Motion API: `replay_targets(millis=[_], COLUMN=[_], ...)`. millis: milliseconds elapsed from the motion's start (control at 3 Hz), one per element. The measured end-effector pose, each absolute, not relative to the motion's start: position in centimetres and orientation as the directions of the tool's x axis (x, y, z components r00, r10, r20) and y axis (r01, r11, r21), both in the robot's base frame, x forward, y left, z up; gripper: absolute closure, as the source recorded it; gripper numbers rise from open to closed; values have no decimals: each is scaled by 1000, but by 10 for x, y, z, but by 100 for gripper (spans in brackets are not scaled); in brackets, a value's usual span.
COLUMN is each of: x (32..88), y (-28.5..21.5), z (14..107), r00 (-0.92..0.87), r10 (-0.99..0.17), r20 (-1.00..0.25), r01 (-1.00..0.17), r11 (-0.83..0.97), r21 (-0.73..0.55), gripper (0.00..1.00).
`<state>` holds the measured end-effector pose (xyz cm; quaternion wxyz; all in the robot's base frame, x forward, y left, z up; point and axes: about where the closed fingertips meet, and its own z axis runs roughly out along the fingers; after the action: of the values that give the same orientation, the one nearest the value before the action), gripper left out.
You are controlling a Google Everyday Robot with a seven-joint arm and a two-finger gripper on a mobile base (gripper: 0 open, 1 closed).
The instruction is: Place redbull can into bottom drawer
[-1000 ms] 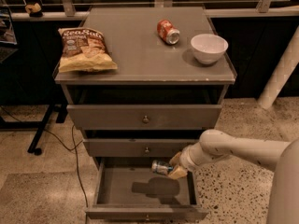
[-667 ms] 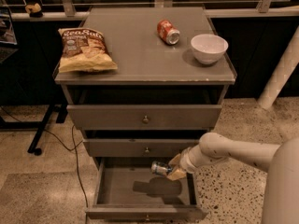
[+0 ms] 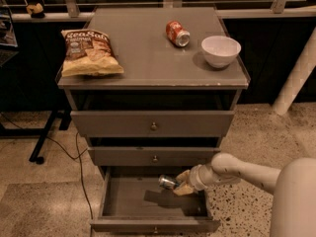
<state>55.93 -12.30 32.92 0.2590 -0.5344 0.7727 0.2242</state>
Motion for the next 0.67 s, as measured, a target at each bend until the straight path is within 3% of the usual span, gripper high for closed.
replay_targets(millis=[667], x=[561], y=[-110], z=[262], r00=[-345], r10=[-667], r20=[-660], r01=[-929], r11=[345], r21=[136], gripper=[100])
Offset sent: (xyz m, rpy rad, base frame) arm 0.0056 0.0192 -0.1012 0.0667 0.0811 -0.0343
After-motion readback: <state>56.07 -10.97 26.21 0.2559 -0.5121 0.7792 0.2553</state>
